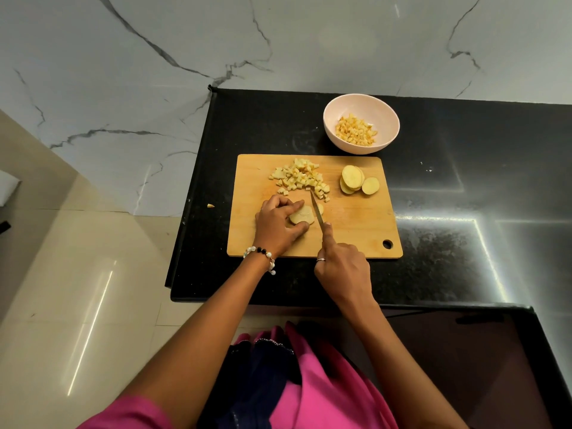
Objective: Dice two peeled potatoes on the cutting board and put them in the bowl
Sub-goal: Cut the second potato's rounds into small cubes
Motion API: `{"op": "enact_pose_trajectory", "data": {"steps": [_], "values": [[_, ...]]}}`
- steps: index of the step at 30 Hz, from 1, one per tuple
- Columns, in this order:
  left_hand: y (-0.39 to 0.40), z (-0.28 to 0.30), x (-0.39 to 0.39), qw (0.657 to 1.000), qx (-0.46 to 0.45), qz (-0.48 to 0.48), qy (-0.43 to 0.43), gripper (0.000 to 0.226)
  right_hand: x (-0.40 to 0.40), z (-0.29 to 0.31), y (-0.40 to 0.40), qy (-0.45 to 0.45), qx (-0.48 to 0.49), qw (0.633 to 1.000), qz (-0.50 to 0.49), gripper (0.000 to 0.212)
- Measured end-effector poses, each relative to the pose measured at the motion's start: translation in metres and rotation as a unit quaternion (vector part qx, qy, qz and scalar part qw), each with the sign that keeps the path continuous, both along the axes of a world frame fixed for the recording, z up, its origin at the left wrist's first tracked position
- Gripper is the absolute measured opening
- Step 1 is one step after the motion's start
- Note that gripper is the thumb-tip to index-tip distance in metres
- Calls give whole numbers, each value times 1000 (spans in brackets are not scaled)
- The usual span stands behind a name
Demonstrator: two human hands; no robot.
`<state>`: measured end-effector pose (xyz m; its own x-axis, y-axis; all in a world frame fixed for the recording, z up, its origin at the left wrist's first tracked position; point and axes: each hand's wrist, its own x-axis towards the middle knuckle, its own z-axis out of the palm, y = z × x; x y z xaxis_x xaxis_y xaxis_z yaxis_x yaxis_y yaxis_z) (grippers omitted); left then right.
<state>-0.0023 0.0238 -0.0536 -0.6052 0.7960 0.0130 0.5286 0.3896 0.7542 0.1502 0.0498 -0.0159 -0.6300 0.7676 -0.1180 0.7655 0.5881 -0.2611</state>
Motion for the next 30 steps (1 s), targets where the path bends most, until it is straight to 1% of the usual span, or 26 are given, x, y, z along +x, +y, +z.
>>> {"op": "enact_pose_trajectory", "data": {"steps": [5,12,15,17,19,20,21,24,28,30], "values": [[1,0,2,1000,1,8,3,45,-2,0,-5,-1,-16,1000,12,60],[4,-2,1,1000,-3,7,3,45,-11,-11,-5,-16,27,999,37,61],[5,-4,1,1000,-1,7,12,43,-11,-14,-4,-23,21,998,50,63],[5,-5,2,1000,1,10,12,44,-2,-14,-10,-24,25,998,55,66],[4,-5,1,1000,6,11,13,43,10,-19,-19,-49,49,996,54,73],[5,-5,1,1000,7,9,14,43,14,-22,-22,-36,68,996,43,72],[4,-5,1,1000,7,7,16,44,17,-23,-22,-29,62,997,40,71],[3,-2,1,1000,6,4,13,44,12,-13,-8,-11,12,999,30,63],[0,-3,0,1000,19,1,19,49,5,-7,6,-1,32,999,14,61],[-1,-3,-1,1000,25,1,18,52,5,-6,5,13,22,1000,11,61]]}}
